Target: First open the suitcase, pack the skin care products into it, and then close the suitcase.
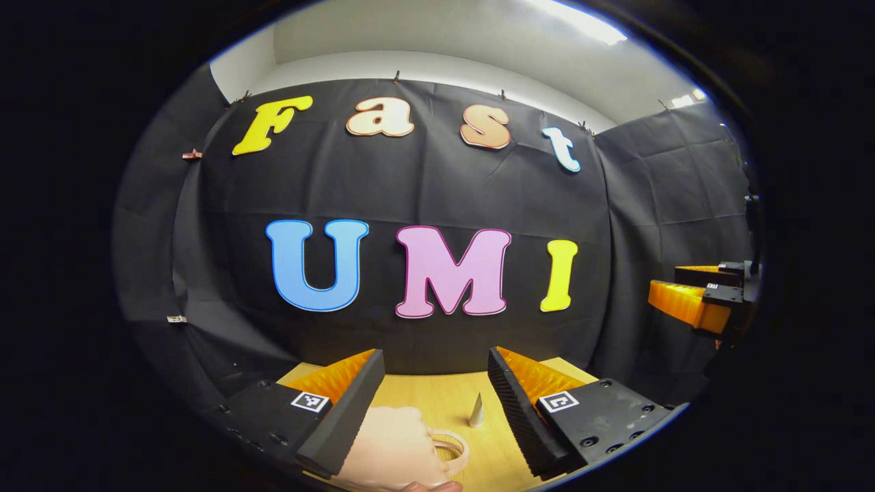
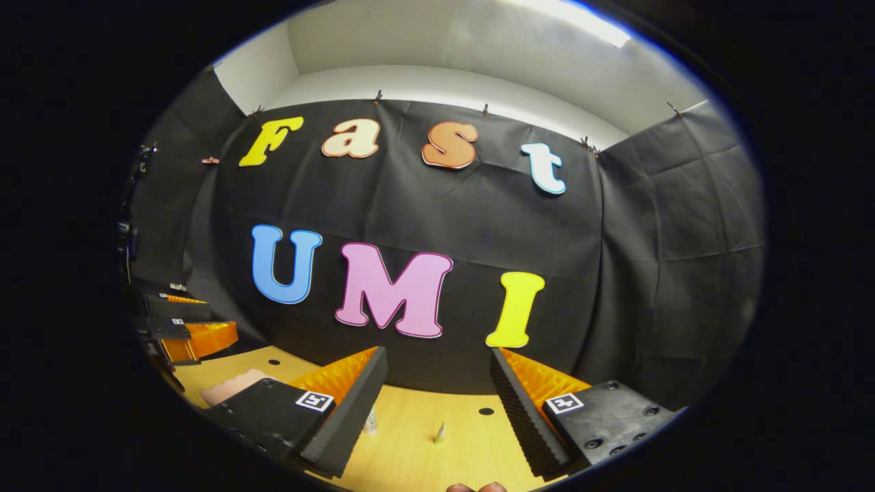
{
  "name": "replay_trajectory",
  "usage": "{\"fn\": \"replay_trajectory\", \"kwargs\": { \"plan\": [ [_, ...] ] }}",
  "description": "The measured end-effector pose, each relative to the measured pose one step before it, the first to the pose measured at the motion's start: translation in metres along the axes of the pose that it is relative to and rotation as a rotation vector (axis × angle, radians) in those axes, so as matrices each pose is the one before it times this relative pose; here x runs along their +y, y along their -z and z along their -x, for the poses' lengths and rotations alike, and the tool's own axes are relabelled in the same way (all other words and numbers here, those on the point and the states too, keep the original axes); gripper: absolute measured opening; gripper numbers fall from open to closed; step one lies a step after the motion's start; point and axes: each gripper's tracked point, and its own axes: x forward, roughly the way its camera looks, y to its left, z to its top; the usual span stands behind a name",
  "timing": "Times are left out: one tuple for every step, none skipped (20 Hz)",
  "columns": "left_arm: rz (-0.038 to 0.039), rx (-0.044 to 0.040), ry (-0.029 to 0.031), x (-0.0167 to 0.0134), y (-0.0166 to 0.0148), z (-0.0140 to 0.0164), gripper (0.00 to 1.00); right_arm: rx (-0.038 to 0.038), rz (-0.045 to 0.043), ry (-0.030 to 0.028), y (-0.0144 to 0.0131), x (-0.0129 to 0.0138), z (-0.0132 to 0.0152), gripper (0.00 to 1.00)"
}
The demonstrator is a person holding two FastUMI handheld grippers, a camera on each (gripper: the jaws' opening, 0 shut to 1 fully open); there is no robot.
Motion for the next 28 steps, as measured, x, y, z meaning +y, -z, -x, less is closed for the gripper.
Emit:
{"fn": "replay_trajectory", "kwargs": {
  "plan": [
    [0.01138, 0.01437, 0.02122, -0.00560, 0.00508, -0.00386, 0.95, 0.00611, -0.00192, 0.00489, 0.00134, 0.00001, 0.00068, 0.98],
    [0.01626, 0.02795, 0.03430, -0.00719, 0.00819, -0.00398, 0.95, 0.00653, 0.00313, 0.00783, 0.00184, -0.00133, 0.00058, 0.98],
    [0.02173, 0.04105, 0.03714, -0.00777, 0.01457, -0.00402, 0.95, 0.00582, 0.00519, 0.00948, 0.00225, -0.00260, 0.00036, 0.96],
    [0.02694, 0.04913, 0.04542, -0.00855, 0.01487, -0.00667, 0.95, 0.00635, 0.00161, 0.00973, 0.00175, -0.00253, 0.00059, 0.96],
    [0.02635, 0.06095, 0.03569, -0.00527, 0.01627, -0.00494, 0.96, 0.00712, -0.00543, 0.00519, 0.00218, -0.00078, 0.00163, 0.96],
    [0.01740, 0.05349, 0.00423, 0.00081, 0.01378, -0.00596, 0.96, 0.00242, -0.01087, -0.00097, 0.00128, -0.00035, 0.00214, 0.96],
    [0.00937, 0.03216, -0.01024, 0.00453, 0.00901, -0.00736, 0.96, -0.00109, -0.00954, -0.00037, 0.00117, -0.00145, 0.00140, 0.96],
    [0.00492, 0.03886, -0.00997, 0.00252, 0.01015, -0.00897, 0.96, -0.00011, -0.00386, 0.00394, 0.00298, -0.00332, 0.00077, 0.96],
    [0.00491, 0.05336, -0.00200, 0.00045, 0.01626, -0.01082, 0.96, 0.00584, 0.00163, 0.00753, 0.00598, -0.00614, -0.00067, 0.96],
    [0.01000, 0.07222, -0.00116, -0.00029, 0.01589, -0.01316, 0.96, 0.01207, 0.00705, 0.01193, 0.00732, -0.00631, -0.00088, 0.96],
    [0.01801, 0.08063, -0.00108, -0.00188, 0.01658, -0.01489, 0.96, 0.01214, 0.00912, 0.01265, 0.00672, -0.00739, -0.00261, 0.96],
    [0.02838, 0.07196, 0.00507, -0.00253, 0.01329, -0.01482, 0.96, 0.01064, 0.00306, 0.00507, 0.00632, -0.00652, -0.00228, 0.98],
    [0.03570, 0.06937, -0.00826, 0.00087, 0.01234, -0.01498, 0.96, 0.00427, -0.00463, 0.00169, 0.00525, -0.00515, -0.00144, 0.96],
    [0.03818, 0.06311, -0.01473, 0.00155, 0.00947, -0.01602, 0.96, 0.00571, -0.00764, 0.00350, 0.00498, -0.00590, -0.00391, 0.98],
    [0.02634, 0.06225, -0.01521, 0.00126, 0.00636, -0.01748, 0.96, 0.00545, -0.00898, -0.00176, 0.00695, -0.00638, -0.00385, 0.98],
    [0.01165, 0.05973, -0.02288, 0.00090, 0.00531, -0.01587, 0.97, 0.00967, -0.00980, -0.00987, 0.00708, -0.00389, -0.00469, 0.96],
    [0.00274, 0.06464, -0.03141, 0.00199, 0.00844, -0.01754, 0.97, 0.01655, -0.00938, -0.00459, 0.00807, -0.00647, -0.00467, 0.96],
    [-0.00030, 0.07444, -0.02696, 0.00160, 0.00798, -0.01929, 0.96, 0.01718, -0.00825, 0.00128, 0.00689, -0.00786, -0.00517, 0.96],
    [0.00291, 0.06282, -0.01822, -0.00068, 0.00655, -0.01851, 0.96, 0.01518, -0.00743, 0.00080, 0.00538, -0.00879, -0.00495, 0.96],
    [-0.00049, 0.05262, -0.01925, 0.00056, 0.00291, -0.01673, 0.97, 0.01342, -0.00449, 0.00155, 0.00592, -0.00949, -0.00467, 0.96],
    [-0.00110, 0.04600, -0.03023, 0.00466, 0.00426, -0.01284, 0.97, 0.01154, -0.00060, 0.00327, 0.00439, -0.00942, -0.00515, 0.96],
    [-0.00045, 0.03661, -0.02593, 0.00295, 0.00309, -0.01019, 0.97, 0.01195, 0.00703, 0.00759, 0.00614, -0.00984, -0.00460, 0.96],
    [0.01823, 0.02602, -0.02331, 0.00442, 0.00170, -0.01012, 0.97, 0.01409, 0.01194, 0.00675, 0.00697, -0.01012, -0.00539, 0.96],
    [0.02767, 0.02166, -0.01247, 0.00148, 0.00052, -0.00903, 0.97, 0.01406, 0.01104, 0.00101, 0.00614, -0.00726, -0.00616, 0.96],
    [0.02608, 0.01518, -0.00963, 0.00271, 0.00130, -0.00557, 0.97, 0.01446, 0.00622, -0.00086, 0.00623, -0.00602, -0.00510, 0.96],
    [0.01592, 0.01157, -0.00312, 0.00134, -0.00119, -0.00737, 0.96, 0.01023, -0.00100, -0.00601, 0.00390, -0.00359, -0.00577, 0.94],
    [0.00469, 0.00605, -0.01244, 0.00281, -0.00199, -0.00515, 0.94, 0.00759, -0.00754, -0.01196, 0.00231, -0.00125, -0.00537, 0.96],
    [-0.00841, -0.00409, -0.00891, 0.00230, -0.00465, -0.00681, 0.92, 0.00884, -0.00939, -0.01186, 0.00343, -0.00062, -0.00580, 0.96]
  ]
}}
